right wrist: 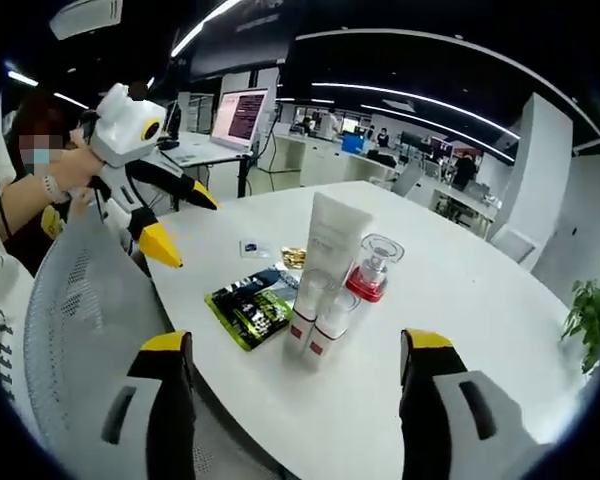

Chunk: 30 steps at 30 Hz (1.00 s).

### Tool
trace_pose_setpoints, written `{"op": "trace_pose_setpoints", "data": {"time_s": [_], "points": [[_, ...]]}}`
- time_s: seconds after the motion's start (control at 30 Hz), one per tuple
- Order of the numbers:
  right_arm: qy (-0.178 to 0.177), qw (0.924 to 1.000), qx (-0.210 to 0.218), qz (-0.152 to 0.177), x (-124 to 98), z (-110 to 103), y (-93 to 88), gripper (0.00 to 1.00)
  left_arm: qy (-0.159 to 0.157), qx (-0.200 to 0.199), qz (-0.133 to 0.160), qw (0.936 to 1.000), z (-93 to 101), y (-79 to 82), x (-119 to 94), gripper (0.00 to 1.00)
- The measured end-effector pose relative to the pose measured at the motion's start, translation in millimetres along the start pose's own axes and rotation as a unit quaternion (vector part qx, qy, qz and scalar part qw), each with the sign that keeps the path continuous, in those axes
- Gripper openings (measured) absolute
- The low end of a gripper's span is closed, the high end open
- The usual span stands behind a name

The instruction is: Arrange the skincare products in the storage area until every visible bottle or jar stands upright without overlapping.

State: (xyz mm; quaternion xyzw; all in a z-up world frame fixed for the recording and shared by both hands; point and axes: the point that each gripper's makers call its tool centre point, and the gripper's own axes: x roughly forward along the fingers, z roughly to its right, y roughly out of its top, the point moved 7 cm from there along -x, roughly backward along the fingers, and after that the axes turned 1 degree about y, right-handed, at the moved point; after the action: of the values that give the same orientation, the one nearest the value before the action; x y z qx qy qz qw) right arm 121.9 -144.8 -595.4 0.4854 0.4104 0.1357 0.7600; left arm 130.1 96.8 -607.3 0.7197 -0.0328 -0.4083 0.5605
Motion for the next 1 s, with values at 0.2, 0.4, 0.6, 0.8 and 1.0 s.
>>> {"op": "trace_pose_setpoints", "data": {"time_s": [0.2, 0.4, 0.6, 0.8, 1.0], "points": [[0.011, 0.9999, -0.002, 0.001, 0.1, -3.0, -0.7, 0.92, 0.008, -0.014, 0.004, 0.9999, -0.1, -3.6, -4.2, 0.85], [0.017, 0.9998, 0.005, 0.011, 1.9, -4.0, -1.0, 0.99, 0.006, -0.009, 0.0, 0.9999, -3.8, -8.5, -3.0, 0.97], [0.012, 0.9996, 0.023, 0.013, 5.9, -3.1, -0.5, 1.0, -0.003, -0.008, -0.007, 0.9999, -9.3, -9.3, -0.3, 0.99], [-0.003, 0.9991, 0.041, 0.01, 11.8, -3.0, 0.9, 1.0, -0.01, -0.017, -0.013, 0.9997, -33.6, -12.0, 8.2, 0.99], [-0.027, 0.9972, 0.069, 0.003, 17.8, -2.2, 3.8, 1.0, -0.002, -0.031, -0.039, 0.9988, -70.6, -27.0, 26.9, 0.98]]}}
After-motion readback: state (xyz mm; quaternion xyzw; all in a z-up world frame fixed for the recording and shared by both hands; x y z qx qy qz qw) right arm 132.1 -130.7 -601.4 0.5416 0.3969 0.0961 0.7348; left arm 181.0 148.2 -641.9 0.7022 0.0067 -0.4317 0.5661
